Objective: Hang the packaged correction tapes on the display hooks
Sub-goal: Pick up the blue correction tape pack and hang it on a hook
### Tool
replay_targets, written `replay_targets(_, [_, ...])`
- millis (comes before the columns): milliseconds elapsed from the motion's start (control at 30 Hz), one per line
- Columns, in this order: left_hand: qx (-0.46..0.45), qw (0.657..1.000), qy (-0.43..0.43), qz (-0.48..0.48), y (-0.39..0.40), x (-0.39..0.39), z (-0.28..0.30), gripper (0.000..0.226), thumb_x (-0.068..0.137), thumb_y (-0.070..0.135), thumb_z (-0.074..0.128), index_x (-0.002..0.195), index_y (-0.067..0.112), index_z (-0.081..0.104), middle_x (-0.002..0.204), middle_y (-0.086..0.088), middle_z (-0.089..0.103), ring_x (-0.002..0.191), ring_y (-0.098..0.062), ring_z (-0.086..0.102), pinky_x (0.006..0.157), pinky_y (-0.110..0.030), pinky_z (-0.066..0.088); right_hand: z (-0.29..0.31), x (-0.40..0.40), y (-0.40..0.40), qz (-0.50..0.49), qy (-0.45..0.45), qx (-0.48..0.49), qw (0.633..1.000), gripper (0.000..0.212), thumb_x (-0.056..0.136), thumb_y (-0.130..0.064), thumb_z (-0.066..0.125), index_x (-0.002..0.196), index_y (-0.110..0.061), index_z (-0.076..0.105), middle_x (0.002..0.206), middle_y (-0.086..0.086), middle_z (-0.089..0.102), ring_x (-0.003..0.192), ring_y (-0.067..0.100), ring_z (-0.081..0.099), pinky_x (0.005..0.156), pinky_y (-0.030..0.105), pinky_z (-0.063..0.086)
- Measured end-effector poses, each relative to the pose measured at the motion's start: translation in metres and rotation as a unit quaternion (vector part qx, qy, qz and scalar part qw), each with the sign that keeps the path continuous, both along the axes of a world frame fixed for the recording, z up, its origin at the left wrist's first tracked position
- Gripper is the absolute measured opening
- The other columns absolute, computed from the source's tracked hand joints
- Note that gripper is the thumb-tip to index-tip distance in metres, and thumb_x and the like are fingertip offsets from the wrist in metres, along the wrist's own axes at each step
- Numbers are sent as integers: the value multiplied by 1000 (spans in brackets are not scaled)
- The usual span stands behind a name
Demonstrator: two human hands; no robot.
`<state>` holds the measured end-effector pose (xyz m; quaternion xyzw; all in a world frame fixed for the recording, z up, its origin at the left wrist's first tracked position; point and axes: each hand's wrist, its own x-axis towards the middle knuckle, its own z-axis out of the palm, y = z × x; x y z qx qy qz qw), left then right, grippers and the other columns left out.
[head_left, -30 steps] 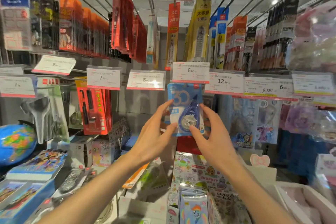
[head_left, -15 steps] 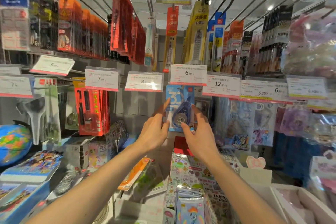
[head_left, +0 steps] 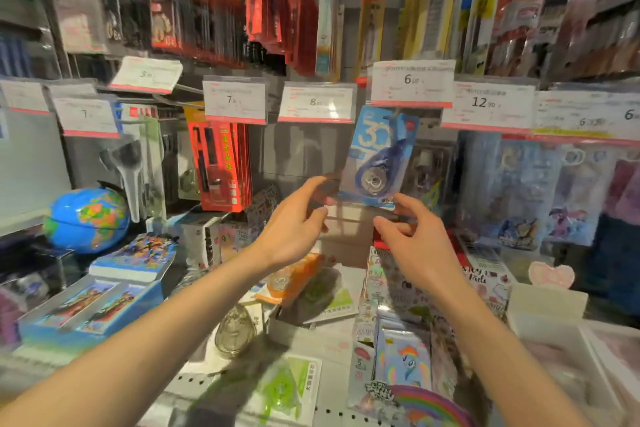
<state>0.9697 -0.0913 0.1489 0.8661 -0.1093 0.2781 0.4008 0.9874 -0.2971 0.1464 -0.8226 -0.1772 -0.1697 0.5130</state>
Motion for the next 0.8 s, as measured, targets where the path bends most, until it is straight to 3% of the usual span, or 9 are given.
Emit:
replay_targets(67, [-28,1000,7,4,25,-2,-9,45,100,13,50,139,34,45,113,7,66,79,-21,69,74,-41,57,-3,-4,8,-1,12,-3,1000,55,92,-36,66,143,-28,47,98,-8,68,83,3,62,84,29,50])
replay_targets(167, [-80,997,17,7,66,-3,-28,37,100,12,54,128,36,52,106,0,66,73,-19,67,66,-31,53,-10,-10,25,-14,23,-26,999,55,92,-33,66,143,-23,48,125,-1,64,81,-9,58,70,11,43])
replay_targets(267, [-77,994,60,42,105,-6,-49,29,101,15,53,126,30,53,100,-2,69,75,-21,68,69,-34,57,-20,-17,53,-28,2,-72,997,47,91,-30,68,136,-20,54,127,-5,58,79,-14,54,65,6,38])
replay_targets(333, [-43,991,106,66,133,-4,-67,26,101,22,51,126,29,53,100,-1,71,78,-23,69,78,-42,58,-30,-17,81,-40,-5,-119,992,42,91,-28,68,131,-22,57,124,-3,60,83,-6,58,72,9,42])
replay_targets(433, [-5,980,183,77,168,6,-92,33,97,28,49,129,23,55,105,-3,70,93,-27,69,87,-42,55,-53,-8,132,-47,-7,-225,973,41,92,-28,64,131,-20,57,130,2,57,117,18,58,99,26,40])
replay_targets(567, [36,959,275,57,187,26,-115,24,94,18,55,118,21,57,115,-9,67,103,-27,64,86,-31,49,-88,16,185,-41,-21,-394,918,39,92,-40,53,127,-22,57,126,6,54,120,29,50,102,38,37])
replay_targets(700, [94,940,327,29,193,50,-127,45,95,25,54,139,18,47,130,-9,64,121,-26,58,98,-28,44,-106,26,213,-34,-39,-512,858,49,91,-47,41,131,-22,54,131,8,50,129,31,41,104,44,30])
replay_targets(800, [95,931,351,25,193,64,-133,50,95,31,57,141,20,42,135,-6,61,118,-23,56,98,-27,39,-113,31,217,-30,-42,-551,833,43,95,-45,40,129,-23,57,132,7,51,129,29,40,106,42,26])
